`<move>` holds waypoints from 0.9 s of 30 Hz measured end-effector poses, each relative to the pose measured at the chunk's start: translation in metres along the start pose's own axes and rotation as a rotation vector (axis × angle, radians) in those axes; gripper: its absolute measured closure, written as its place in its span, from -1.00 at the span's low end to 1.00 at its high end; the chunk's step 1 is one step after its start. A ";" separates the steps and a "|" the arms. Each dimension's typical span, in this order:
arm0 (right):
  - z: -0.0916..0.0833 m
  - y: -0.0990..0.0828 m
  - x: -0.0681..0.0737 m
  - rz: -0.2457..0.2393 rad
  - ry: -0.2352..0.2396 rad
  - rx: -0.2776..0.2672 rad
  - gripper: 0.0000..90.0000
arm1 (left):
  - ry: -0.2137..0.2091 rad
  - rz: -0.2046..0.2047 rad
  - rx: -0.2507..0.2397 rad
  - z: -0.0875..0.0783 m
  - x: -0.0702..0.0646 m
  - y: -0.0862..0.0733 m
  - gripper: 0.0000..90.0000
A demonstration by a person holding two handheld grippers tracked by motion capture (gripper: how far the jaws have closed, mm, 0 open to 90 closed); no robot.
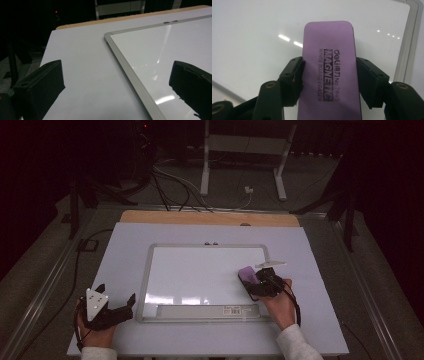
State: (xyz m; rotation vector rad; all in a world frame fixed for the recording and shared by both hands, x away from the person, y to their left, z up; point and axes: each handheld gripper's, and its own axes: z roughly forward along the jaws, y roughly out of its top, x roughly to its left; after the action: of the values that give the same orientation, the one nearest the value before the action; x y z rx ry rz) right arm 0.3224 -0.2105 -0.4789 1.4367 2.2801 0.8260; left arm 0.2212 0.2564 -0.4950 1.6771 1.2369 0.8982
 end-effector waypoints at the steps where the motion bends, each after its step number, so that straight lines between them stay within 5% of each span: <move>1: -0.001 -0.003 0.001 -0.002 0.000 0.006 -0.08 | 0.000 0.000 0.001 0.000 0.000 0.000 -0.99; 14: -0.002 -0.010 -0.003 0.018 0.023 -0.002 -0.17 | -0.002 0.004 0.004 0.001 -0.001 0.000 -0.99; 20: -0.017 -0.009 0.011 -0.061 -0.010 -0.085 -0.24 | -0.002 0.004 0.004 0.000 -0.001 0.000 -0.99; 27: -0.010 -0.016 0.012 -0.102 -0.028 -0.041 -0.22 | -0.002 0.004 0.004 0.000 -0.001 0.000 -0.99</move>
State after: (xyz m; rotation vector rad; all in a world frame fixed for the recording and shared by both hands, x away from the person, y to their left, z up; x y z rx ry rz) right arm 0.3002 -0.2074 -0.4803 1.2952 2.2807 0.8122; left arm 0.2212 0.2554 -0.4950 1.6837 1.2350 0.8965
